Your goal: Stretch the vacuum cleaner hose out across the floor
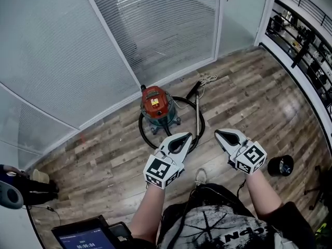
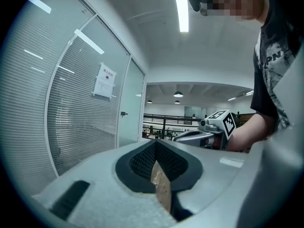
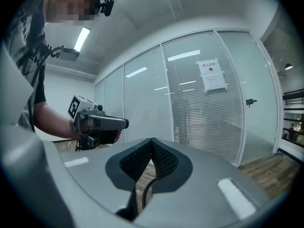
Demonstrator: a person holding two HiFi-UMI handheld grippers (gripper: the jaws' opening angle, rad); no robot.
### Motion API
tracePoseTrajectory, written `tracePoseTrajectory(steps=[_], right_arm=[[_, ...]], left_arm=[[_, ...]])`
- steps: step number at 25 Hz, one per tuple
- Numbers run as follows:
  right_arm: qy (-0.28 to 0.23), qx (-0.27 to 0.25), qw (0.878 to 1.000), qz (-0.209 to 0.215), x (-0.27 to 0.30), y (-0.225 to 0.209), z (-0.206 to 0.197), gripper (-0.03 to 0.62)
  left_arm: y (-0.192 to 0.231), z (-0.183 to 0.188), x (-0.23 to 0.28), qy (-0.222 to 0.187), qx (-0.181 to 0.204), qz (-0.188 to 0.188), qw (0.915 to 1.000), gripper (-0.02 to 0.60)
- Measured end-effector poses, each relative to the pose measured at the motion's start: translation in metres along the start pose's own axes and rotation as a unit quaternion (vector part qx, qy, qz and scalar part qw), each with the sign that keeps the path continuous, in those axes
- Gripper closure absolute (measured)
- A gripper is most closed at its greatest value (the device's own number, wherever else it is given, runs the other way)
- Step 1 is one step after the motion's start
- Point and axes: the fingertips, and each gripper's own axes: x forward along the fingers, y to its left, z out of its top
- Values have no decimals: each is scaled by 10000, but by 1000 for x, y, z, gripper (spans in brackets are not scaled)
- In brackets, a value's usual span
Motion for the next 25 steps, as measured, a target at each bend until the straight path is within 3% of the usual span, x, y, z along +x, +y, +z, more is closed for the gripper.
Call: tracePoseTrajectory(steps=[5, 11, 20, 25], right_arm=[[20, -160, 9999, 33, 23, -46, 13, 589], [298, -72, 9993, -211, 52, -86, 3, 589], [521, 439, 9943, -825, 121, -129, -19, 588], [690, 556, 9918, -924, 163, -143, -51, 588]], left_arm=[[31, 11, 41, -70, 88, -55, 9999, 581], [72, 6, 74, 23, 34, -287, 9996, 581], [150, -17, 86, 200, -161, -806, 9964, 581], [193, -43, 96, 350, -197, -891, 9952, 581]])
